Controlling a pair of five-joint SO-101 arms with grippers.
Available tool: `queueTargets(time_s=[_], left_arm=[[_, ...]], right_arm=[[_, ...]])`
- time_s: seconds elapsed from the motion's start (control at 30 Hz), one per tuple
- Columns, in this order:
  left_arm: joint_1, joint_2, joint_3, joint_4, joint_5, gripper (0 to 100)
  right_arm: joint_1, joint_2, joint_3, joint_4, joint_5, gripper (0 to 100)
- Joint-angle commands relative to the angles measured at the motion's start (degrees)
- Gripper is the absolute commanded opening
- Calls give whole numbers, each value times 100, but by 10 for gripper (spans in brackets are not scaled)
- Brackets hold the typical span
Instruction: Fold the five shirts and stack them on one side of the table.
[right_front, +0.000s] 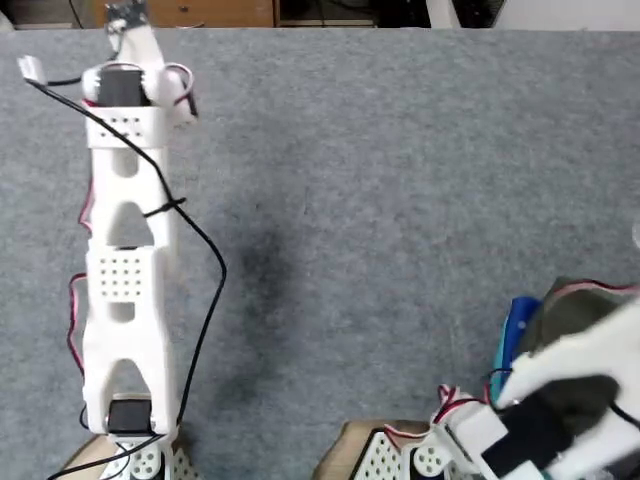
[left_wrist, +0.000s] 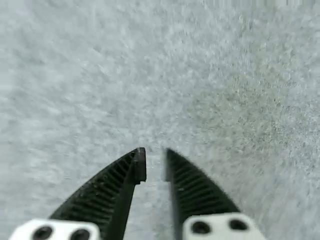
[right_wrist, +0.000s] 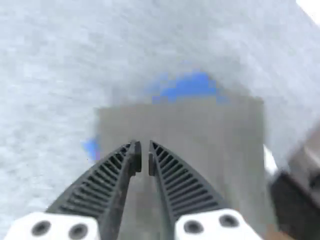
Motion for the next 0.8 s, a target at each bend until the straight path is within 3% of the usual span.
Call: queueTargets(time_s=[0.0,0.2,0.4,0.57,0.77], left_arm=[[-132,-1288,835,88,-387,19],[-422,-3574,3437,88,-440,19],[-334,-6325,6295,62,-1354,19],[-598,-8268,8659,35,-1697,19],[-1240,-9930,11270,-695,-1714,19]], right_arm=[[-1314,-321,-374,105,-220,36],[-2659,-382,-409,88,-149,5],[-3495,-1138,48,-255,193,4],[-3960,-1824,1710,-580,193,4],[-4075,-2985,4207,-1697,211,4]])
